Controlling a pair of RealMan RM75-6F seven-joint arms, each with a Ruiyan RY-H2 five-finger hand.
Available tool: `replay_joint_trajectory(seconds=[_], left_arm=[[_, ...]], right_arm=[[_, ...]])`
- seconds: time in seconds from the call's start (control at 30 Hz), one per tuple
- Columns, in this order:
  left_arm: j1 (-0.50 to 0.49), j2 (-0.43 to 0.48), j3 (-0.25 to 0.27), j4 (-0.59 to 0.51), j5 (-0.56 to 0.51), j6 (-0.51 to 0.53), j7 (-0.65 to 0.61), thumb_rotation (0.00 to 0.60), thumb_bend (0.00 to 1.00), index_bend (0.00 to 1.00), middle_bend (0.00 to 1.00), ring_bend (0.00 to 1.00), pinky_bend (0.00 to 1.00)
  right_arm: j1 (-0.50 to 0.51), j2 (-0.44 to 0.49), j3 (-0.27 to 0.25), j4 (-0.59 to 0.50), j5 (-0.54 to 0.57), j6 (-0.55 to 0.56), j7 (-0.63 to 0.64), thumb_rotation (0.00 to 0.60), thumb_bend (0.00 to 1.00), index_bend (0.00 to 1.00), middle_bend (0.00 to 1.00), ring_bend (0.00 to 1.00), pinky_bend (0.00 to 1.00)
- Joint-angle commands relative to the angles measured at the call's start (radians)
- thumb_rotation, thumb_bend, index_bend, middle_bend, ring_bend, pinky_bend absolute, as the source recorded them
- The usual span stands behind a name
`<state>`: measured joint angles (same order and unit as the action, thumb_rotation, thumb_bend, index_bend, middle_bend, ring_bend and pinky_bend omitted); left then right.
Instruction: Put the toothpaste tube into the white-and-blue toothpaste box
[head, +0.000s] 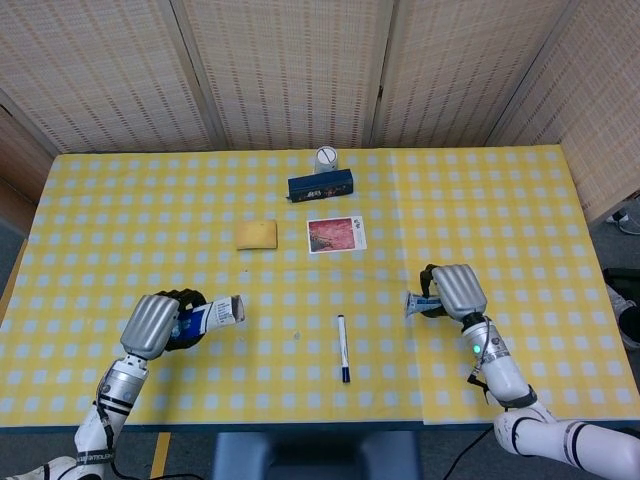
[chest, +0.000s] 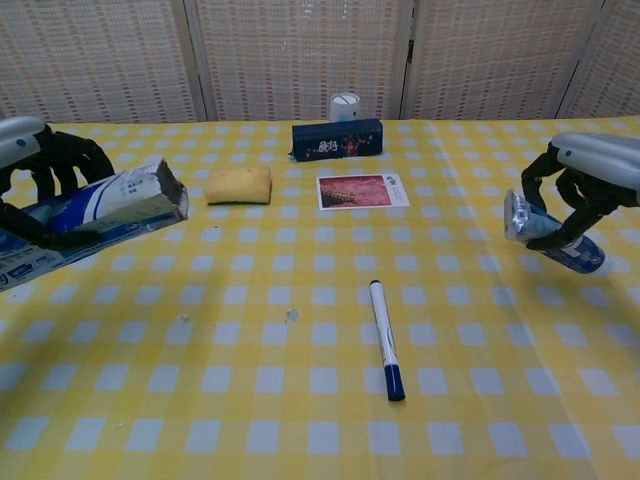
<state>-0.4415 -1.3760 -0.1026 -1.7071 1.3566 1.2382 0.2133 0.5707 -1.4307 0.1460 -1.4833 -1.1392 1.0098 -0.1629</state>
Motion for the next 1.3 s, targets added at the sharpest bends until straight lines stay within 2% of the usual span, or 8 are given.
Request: replay_joint_trajectory(seconds=[0.03,0.37,0.53,0.67,0.87,0.93,1.3], left_arm=[[-0.002,0.006,-0.005,-0.001,-0.029,-0.022,-0.011,0.600,0.35,0.58,0.65,0.53,0.57],[-0.013,0.039,-0.014,-0.081,-0.044,-0.069,-0.090,0.600,0.35,0.58,0.65,0.53,0.57],[-0.009,0.030,-0.023,-0.111,-0.039,-0.051,-0.110,0.600,0.35,0.58,0.65,0.53,0.57],[-0.005,0.014,-0.039,-0.150,-0.049,-0.038,-0.160,0.600,0.35,0.58,0.65,0.53,0.57],[-0.012,0.010,-0.031,-0.200,-0.034,-0.058,-0.189,0.600,0.35,0.58,0.65,0.53,0.57],[-0.017,0.003,-0.025,-0.220,-0.033,-0.073,-0.204,0.600,0.35,0.58,0.65,0.53,0.57],[-0.029,-0.036,-0.012,-0.214,-0.028,-0.104,-0.248,0.600,0.35,0.58,0.65,0.53,0.57]], right_arm=[[-0.002,0.129,0.042,-0.137,-0.024,-0.163,0.285,0.600,0.43,0.72,0.53,0.77,0.82],[-0.020,0.273,0.107,-0.335,-0.188,-0.176,0.678,0.600,0.43,0.72,0.53,0.77,0.82],[-0.023,0.282,0.140,-0.391,-0.255,-0.129,0.867,0.600,0.43,0.72,0.53,0.77,0.82],[-0.011,0.240,0.155,-0.395,-0.281,-0.092,0.962,0.600,0.43,0.72,0.53,0.77,0.82],[0.010,0.176,0.171,-0.401,-0.278,-0.062,1.060,0.600,0.43,0.72,0.53,0.77,0.82],[0.019,0.137,0.196,-0.416,-0.247,-0.045,1.127,0.600,0.43,0.72,0.53,0.77,0.82],[0.076,0.026,0.254,-0.413,-0.171,-0.033,1.228,0.600,0.43,0.72,0.53,0.77,0.82]])
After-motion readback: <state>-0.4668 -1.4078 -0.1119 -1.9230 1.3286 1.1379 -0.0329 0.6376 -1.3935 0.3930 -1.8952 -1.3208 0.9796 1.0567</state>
